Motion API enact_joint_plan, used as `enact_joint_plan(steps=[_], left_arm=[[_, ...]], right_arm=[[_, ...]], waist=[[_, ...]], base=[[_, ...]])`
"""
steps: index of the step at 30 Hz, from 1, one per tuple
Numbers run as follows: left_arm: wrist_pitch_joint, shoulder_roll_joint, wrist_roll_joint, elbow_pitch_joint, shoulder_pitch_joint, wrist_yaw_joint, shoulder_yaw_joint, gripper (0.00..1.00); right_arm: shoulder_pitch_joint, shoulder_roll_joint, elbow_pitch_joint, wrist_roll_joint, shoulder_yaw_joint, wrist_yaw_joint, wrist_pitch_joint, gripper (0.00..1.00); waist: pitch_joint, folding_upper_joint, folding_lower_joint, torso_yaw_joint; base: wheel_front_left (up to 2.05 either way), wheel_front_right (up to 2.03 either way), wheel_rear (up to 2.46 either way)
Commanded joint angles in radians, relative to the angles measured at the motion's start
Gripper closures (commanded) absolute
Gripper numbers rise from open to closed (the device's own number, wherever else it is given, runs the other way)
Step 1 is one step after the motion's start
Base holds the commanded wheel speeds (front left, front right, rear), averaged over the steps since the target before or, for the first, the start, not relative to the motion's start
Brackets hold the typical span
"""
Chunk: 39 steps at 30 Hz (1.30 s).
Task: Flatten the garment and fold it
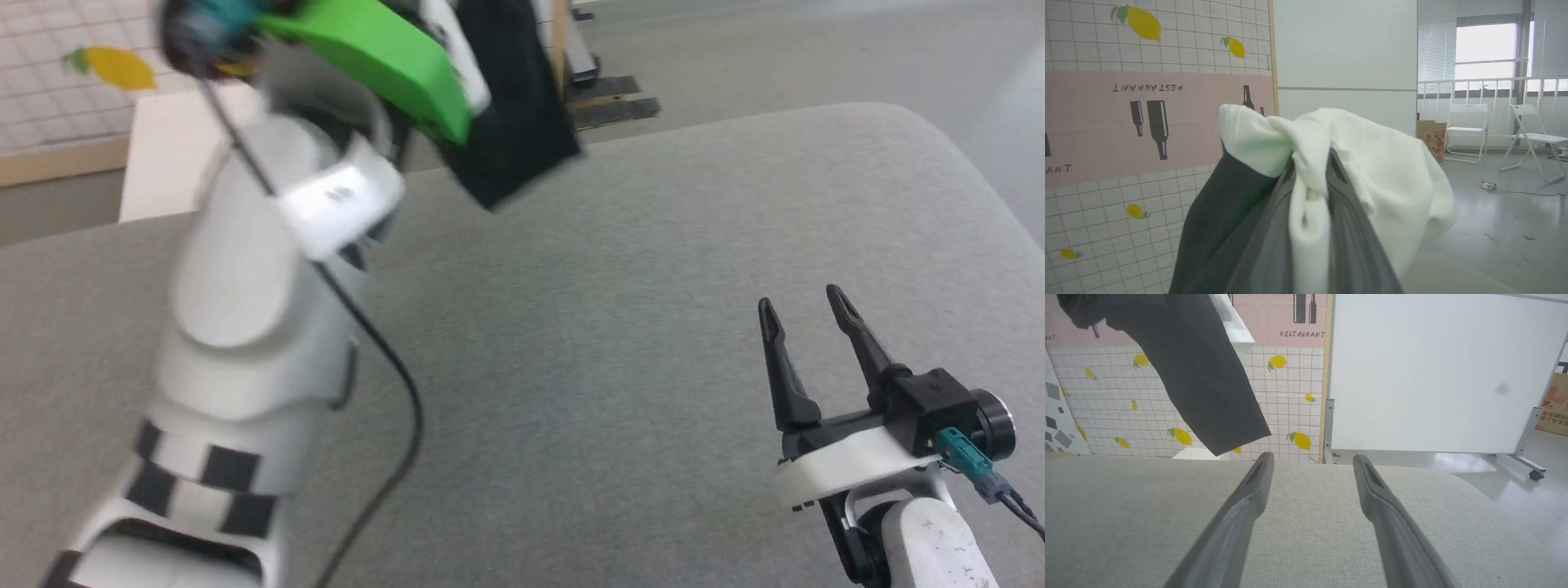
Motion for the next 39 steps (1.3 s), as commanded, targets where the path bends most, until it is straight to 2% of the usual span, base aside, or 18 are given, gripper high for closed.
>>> enact_joint_plan(steps=[1,5,14,19,20,21,25,29,33,36,39], left_arm=[[0.008,-0.015,-0.016,0.025,0.041,-0.007,-0.019,1.0],[0.063,-0.049,-0.029,0.125,0.127,-0.014,-0.097,1.0],[0.301,-0.075,-0.047,0.428,0.3,-0.061,-0.278,1.0],[0.404,-0.082,-0.089,0.514,0.343,-0.082,-0.315,1.0],[0.409,-0.083,-0.1,0.518,0.345,-0.077,-0.313,0.64],[0.404,-0.083,-0.108,0.516,0.346,-0.073,-0.311,0.01],[0.264,-0.085,-0.139,0.455,0.344,-0.046,-0.273,0.0],[0.037,-0.084,-0.137,0.369,0.345,-0.004,-0.22,0.0],[-0.172,-0.054,-0.112,0.286,0.361,0.034,-0.17,0.0],[-0.239,-0.014,-0.098,0.219,0.4,0.056,-0.124,0.0],[-0.253,0.026,-0.079,0.15,0.453,0.07,-0.085,0.0]], right_arm=[[0.015,0.001,-0.006,0.009,0.003,-0.002,0.002,0.0],[0.011,0.001,-0.01,0.013,0.008,-0.002,0.004,0.0],[-0.001,0.001,-0.006,0.024,0.022,-0.002,0.001,0.0],[-0.001,0.001,-0.001,0.028,0.024,-0.002,-0.002,0.0],[0.0,0.001,0.0,0.027,0.021,-0.002,-0.002,0.0],[0.001,0.001,0.001,0.026,0.019,-0.002,-0.002,0.0],[0.004,0.001,0.001,0.02,0.012,-0.002,0.003,0.0],[0.01,0.001,-0.009,0.01,0.001,-0.002,0.009,0.0],[0.019,0.001,-0.018,0.0,-0.009,-0.002,0.017,0.0],[0.026,0.001,-0.028,-0.004,-0.016,-0.002,0.026,0.0],[0.032,0.001,-0.035,-0.006,-0.023,-0.002,0.031,0.0]], waist=[[-0.012,0.0069,0.0001,-0.065],[-0.002,0.0069,0.0001,-0.093],[0.028,0.0069,0.0001,-0.123],[0.036,0.0069,0.0001,-0.115],[0.035,0.0069,0.0001,-0.108],[0.034,0.0069,0.0001,-0.103],[0.023,0.0069,0.0001,-0.075],[0.012,0.0069,0.0001,-0.041],[-0.003,0.0069,0.0001,-0.009],[-0.015,0.0069,0.0001,0.01],[-0.024,0.0069,0.0001,0.025]], base=[[0.0,0.0,0.0],[0.0,0.0,0.0],[0.0,0.0,0.0],[0.0,0.0,0.0],[0.0,0.0,0.0],[0.0,0.0,0.0],[0.0,0.0,0.0],[0.0,0.0,0.0],[0.0,0.0,0.0],[0.0,0.0,0.0],[0.0,0.0,0.0]])
